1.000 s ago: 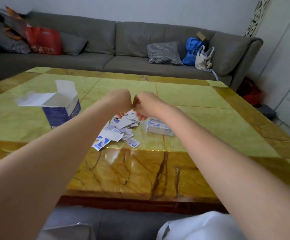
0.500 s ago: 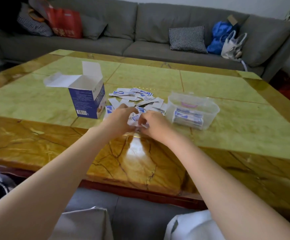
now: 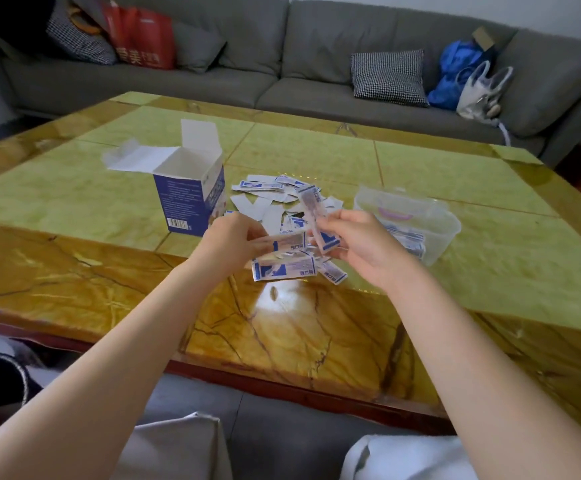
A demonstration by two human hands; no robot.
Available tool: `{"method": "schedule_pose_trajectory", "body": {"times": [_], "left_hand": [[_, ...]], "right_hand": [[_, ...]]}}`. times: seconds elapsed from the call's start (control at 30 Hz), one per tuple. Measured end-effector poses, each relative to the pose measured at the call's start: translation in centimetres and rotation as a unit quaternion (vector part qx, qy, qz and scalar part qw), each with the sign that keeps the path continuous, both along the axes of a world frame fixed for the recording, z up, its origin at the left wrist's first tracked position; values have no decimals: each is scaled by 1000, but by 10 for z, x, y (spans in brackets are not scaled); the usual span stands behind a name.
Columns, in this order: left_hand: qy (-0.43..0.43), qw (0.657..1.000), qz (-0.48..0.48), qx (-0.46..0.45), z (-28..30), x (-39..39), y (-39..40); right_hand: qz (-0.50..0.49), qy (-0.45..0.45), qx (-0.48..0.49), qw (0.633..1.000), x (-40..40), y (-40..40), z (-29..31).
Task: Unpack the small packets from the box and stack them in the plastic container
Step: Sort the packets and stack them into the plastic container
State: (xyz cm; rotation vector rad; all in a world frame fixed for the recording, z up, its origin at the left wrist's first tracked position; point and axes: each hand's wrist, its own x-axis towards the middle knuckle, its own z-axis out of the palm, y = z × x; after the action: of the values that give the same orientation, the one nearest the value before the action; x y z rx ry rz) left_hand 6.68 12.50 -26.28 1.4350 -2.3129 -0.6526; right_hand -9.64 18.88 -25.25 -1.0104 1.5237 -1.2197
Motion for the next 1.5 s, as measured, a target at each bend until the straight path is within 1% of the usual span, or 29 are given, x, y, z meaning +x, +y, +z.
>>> {"method": "schedule_pose_trajectory", "body": {"times": [0.07, 0.13, 0.2, 0.27, 0.3, 0.33, 0.37, 0.4, 0.43, 0.5, 0.53, 0.57, 0.6, 0.63, 0.67, 0.7, 0.73, 0.77, 0.8, 0.83, 0.93, 1.0, 1.07, 1.1, 1.2, 1.3, 1.4, 1.5], "left_hand": [[43, 999, 13, 24, 3, 0, -2], [132, 986, 35, 100, 6, -2, 0], [199, 961, 54, 186, 11, -5, 3], [259, 926, 59, 269, 14, -9, 7], [298, 898, 55, 320, 16, -9, 10], [335, 867, 47, 365, 18, -9, 13], [355, 851, 32, 386, 19, -9, 15], [350, 856, 17, 379, 18, -10, 16], [333, 874, 7, 353, 17, -10, 17], [308, 911, 8, 273, 15, -11, 20], [297, 925, 14, 236, 16, -10, 19], [275, 940, 16, 202, 17, -9, 19], [230, 960, 14, 159, 17, -8, 18], [166, 980, 8, 108, 18, -7, 16], [105, 993, 2, 61, 19, -6, 14], [60, 998, -6, 24, 19, -5, 13], [36, 999, -18, 2, 20, -6, 13], [25, 999, -37, -9, 20, -8, 14], [11, 998, -55, -19, 20, -10, 15], [-4, 997, -69, -31, 20, -13, 16], [-56, 993, -88, -51, 20, -13, 12], [-135, 985, -97, -41, 18, -7, 8], [-226, 968, -109, -21, 13, -2, 5], [-244, 963, -116, -14, 10, -2, 4], [-223, 968, -118, -15, 8, -5, 0], [-170, 980, -100, -21, 12, -9, -5], [-104, 989, -99, -30, 13, -17, -6], [-48, 994, -68, -64, 12, -25, -8]], "right_hand": [[-3, 20, -12, 1000, 0, 0, 0], [-31, 35, -29, 998, 1, -1, 1], [-53, 4, -49, 997, 4, -4, 3], [-62, -23, -58, 996, 6, -5, 5], [-62, -21, -58, 996, 8, -6, 3], [-65, -2, -56, 996, 10, -6, 1], [-68, 26, -52, 996, 13, -7, -3], [-71, 53, -48, 995, 15, -7, -7], [-70, 75, -43, 994, 17, -8, -11], [-57, 126, -34, 990, 22, -7, -13], [-56, 182, -39, 981, 24, -6, -13], [-65, 260, -52, 962, 25, -5, -12], [-81, 349, -71, 931, 25, -2, -9], [-94, 443, -93, 887, 24, 0, -7], [-94, 528, -121, 835, 24, 4, -5], [-75, 588, -144, 792, 24, 7, -4], [-46, 623, -151, 766, 24, 10, -3], [-16, 636, -145, 757, 25, 11, -4], [9, 639, -131, 758, 24, 12, -5], [25, 631, -119, 766, 24, 13, -6], [21, 581, -98, 807, 16, 12, -7], [40, 560, -72, 825, 10, 10, -8], [91, 559, -36, 823, 5, 8, -11], [117, 561, -28, 819, 5, 6, -13], [165, 549, -38, 818, 8, 2, -16], [158, 541, -66, 824, 13, -4, -15], [105, 540, -90, 830, 14, -10, -15], [8, 525, -105, 845, 10, -17, -11]]}}
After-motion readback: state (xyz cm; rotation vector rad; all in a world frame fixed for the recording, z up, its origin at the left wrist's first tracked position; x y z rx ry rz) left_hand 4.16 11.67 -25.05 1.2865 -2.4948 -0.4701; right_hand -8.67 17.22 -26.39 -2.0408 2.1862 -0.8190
